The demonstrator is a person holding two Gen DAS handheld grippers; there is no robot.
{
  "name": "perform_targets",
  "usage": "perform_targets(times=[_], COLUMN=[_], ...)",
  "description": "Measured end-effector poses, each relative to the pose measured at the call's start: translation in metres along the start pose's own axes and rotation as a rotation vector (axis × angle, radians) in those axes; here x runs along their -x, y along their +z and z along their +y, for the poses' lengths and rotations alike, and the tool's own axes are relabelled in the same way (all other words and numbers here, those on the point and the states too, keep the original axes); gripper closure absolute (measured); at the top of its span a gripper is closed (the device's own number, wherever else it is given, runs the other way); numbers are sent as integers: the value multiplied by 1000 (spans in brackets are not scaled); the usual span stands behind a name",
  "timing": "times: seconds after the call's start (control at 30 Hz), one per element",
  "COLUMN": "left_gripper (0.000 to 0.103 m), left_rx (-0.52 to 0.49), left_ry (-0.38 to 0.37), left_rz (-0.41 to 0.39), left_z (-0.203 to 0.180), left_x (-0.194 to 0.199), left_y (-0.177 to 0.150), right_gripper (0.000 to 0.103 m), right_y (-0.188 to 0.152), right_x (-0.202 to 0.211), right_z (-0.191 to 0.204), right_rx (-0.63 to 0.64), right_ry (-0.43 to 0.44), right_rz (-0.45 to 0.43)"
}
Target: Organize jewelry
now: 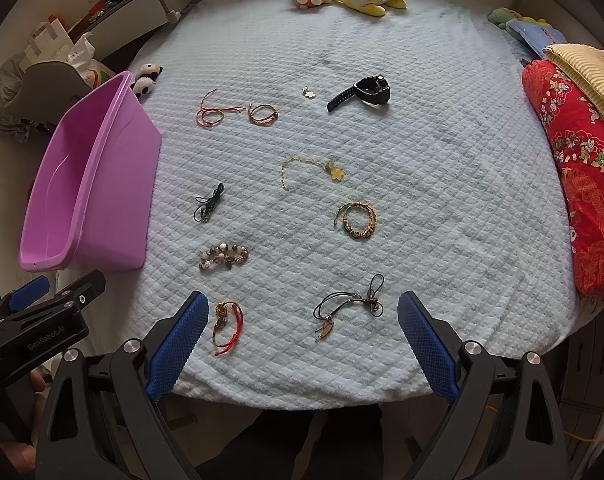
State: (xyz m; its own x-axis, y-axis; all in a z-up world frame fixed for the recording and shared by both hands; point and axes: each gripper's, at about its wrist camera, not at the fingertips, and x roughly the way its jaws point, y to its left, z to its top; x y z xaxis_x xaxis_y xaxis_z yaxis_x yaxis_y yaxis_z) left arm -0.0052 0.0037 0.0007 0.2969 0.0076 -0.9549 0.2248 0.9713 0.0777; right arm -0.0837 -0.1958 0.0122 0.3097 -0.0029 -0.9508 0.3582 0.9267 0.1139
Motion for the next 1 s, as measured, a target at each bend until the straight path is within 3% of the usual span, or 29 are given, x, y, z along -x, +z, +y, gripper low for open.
perform_targets(times=[0.5, 0.8, 1.0], left_gripper=[6, 6, 6], left_rx=[-1, 4, -21], left_ry=[-10, -35, -48], left_rz=[7, 15, -20], left_z=[0, 8, -6], left_x=[-3, -25, -34], left_y=[-2, -27, -51], right_gripper=[12, 12, 12], right_y=[-6, -45, -70], right_x=[-1, -18, -38], right_z=[-6, -19, -29], right_rx=[-21, -37, 24], right_ry=[18, 9, -22], right_rz=[-17, -33, -24])
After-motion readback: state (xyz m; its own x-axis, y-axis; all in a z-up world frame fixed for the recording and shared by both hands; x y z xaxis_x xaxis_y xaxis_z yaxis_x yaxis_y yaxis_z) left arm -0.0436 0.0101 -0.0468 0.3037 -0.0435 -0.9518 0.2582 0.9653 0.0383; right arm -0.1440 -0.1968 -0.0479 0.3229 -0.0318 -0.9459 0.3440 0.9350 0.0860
